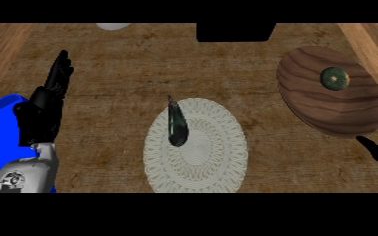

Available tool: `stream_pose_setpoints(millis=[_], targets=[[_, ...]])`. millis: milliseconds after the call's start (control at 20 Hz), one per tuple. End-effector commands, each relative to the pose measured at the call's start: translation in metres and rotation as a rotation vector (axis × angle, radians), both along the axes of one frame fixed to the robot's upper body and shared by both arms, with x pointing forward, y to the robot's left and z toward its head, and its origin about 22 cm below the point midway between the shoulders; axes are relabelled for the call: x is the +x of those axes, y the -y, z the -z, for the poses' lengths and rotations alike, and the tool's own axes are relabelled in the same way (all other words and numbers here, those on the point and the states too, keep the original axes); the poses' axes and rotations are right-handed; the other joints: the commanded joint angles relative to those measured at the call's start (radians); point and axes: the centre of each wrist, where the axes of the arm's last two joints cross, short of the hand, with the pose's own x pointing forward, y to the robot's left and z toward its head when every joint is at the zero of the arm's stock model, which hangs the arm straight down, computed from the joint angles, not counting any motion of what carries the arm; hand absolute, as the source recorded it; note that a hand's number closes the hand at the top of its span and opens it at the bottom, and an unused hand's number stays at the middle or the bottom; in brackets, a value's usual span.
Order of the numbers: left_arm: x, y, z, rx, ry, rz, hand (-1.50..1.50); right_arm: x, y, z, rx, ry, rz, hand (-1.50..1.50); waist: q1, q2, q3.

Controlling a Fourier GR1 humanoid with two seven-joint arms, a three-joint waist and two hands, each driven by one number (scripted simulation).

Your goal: Pick the squash from the placemat and place it in the bowl

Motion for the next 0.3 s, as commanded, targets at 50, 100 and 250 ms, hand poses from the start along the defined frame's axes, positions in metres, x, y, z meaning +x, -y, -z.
stream_pose_setpoints(millis=[50,100,250], targets=[[-0.001,0.0,0.003,0.014,0.01,0.009,0.0,-0.044,-0.024,-0.002,0.014,0.033,-0.029,-1.5,0.007,0.003,0.001],[0.01,0.014,-0.019,0.021,0.018,0.009,0.0,-0.043,-0.023,-0.005,0.007,0.033,-0.03,-1.5,0.008,0.003,0.001],[0.004,0.001,-0.004,0.004,0.02,0.005,0.0,-0.066,-0.02,0.004,0.003,0.024,-0.048,-1.5,0.01,0.004,0.001]])
